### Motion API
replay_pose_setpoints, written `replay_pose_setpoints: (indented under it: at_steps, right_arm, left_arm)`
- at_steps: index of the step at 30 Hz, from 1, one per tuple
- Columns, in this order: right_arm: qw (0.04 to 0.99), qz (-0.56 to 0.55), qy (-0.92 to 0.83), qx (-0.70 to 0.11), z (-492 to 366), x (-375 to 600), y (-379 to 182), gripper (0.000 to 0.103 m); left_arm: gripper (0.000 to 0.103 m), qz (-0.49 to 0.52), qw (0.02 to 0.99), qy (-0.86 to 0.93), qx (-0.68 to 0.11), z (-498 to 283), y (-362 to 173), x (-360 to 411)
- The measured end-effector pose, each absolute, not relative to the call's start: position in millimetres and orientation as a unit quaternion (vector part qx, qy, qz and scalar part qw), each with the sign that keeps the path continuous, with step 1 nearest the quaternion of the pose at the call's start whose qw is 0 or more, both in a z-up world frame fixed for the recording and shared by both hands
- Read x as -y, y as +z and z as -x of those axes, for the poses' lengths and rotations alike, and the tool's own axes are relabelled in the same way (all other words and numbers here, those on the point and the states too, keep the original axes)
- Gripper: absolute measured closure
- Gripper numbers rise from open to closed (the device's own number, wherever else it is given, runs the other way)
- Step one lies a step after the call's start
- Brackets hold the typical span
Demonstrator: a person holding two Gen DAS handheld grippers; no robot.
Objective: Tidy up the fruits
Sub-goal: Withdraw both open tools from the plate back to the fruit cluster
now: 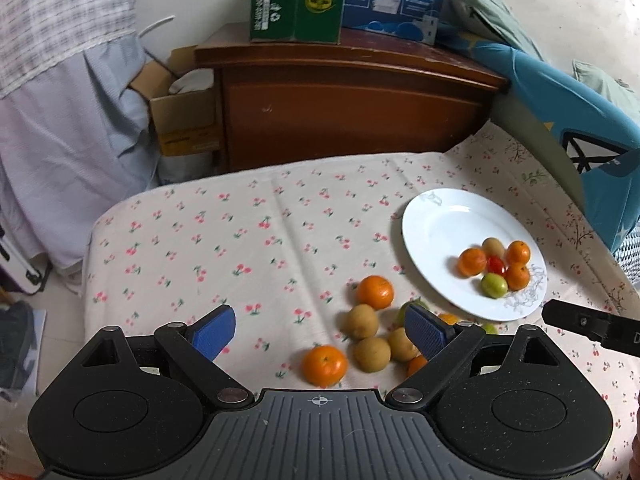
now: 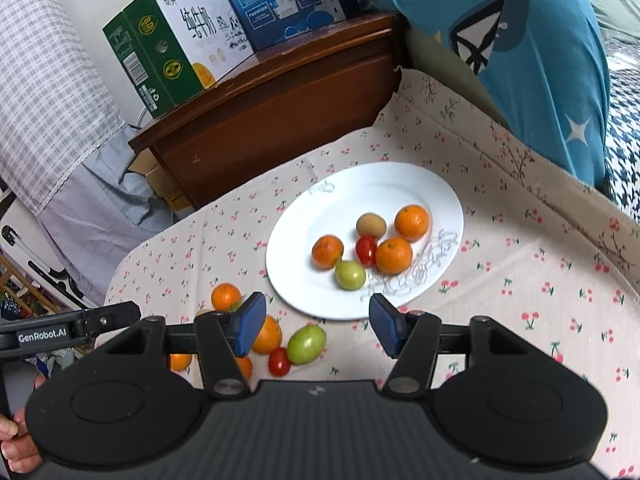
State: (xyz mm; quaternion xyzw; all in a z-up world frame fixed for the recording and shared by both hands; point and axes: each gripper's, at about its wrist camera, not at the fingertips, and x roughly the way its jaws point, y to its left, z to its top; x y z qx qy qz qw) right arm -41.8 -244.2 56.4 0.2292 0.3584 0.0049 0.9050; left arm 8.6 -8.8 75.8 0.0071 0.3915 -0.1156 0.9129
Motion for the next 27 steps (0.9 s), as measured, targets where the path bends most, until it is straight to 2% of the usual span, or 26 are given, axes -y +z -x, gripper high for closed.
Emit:
replay_pose_setpoints:
  at_steps: [23,27]
  right_arm:
    - [0.897,-0.215,0.013,-0.387,40,221,28,0.046]
    - [0.894,-0.221,0.013,-0.389,36,221,23,0.051]
  left_arm:
    - [0.01,-0.064,0.904,-0.12,-0.405,4,36,1]
    - [0.01,-0.07,0.905,-0.121,-0.403,2,32,3]
